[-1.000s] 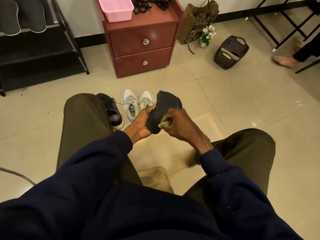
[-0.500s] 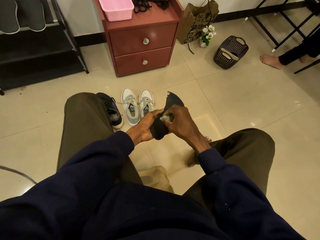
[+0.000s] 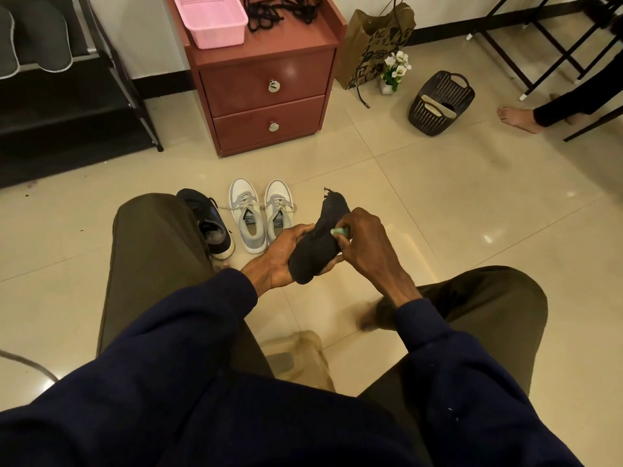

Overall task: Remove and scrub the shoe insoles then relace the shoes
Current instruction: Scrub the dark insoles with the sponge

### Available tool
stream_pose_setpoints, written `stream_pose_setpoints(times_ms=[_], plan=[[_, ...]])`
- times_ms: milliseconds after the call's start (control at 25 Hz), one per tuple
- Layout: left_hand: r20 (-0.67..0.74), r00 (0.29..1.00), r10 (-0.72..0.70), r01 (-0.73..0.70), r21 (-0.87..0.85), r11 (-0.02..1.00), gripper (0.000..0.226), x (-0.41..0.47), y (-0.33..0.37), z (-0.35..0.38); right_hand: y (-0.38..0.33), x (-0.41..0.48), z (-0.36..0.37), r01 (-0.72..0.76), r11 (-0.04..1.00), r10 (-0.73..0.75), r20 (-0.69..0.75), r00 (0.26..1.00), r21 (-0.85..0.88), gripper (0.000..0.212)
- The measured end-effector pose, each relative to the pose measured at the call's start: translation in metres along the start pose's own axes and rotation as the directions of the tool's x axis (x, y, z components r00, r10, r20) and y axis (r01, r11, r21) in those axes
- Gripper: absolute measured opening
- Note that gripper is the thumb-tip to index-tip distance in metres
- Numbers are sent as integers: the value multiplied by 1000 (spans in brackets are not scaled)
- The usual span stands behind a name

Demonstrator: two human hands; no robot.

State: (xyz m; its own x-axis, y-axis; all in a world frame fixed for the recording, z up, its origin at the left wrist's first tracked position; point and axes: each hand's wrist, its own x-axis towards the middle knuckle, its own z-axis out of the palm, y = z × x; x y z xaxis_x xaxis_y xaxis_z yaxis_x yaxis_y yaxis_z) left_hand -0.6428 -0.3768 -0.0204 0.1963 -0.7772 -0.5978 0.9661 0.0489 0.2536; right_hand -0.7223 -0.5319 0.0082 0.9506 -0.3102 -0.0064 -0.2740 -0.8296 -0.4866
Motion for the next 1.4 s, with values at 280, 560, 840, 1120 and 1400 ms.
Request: stream_pose_setpoints(times_ms=[280, 560, 840, 1120, 1400], plan=[[-66, 998, -20, 26, 80, 996, 20, 37, 0, -8, 29, 10, 13, -148, 977, 113, 215, 970, 152, 6], [-265, 952, 151, -71, 287, 955, 41, 130, 3, -35, 101, 47, 53, -263, 954, 220, 254, 942, 147, 10], [-400, 868, 295, -87, 462, 883, 31, 249, 14, -85, 185, 83, 136, -388, 907, 347, 233, 909, 164, 5], [-378, 785, 492, -130, 675, 726, 41, 323, 43, -151, 245, 102, 218, -462, 871, 441, 153, 885, 166, 11], [-324, 714, 621, 3, 888, 460, 50, 373, 53, -205, 283, 112, 261, -524, 784, 522, 104, 847, 331, 9]])
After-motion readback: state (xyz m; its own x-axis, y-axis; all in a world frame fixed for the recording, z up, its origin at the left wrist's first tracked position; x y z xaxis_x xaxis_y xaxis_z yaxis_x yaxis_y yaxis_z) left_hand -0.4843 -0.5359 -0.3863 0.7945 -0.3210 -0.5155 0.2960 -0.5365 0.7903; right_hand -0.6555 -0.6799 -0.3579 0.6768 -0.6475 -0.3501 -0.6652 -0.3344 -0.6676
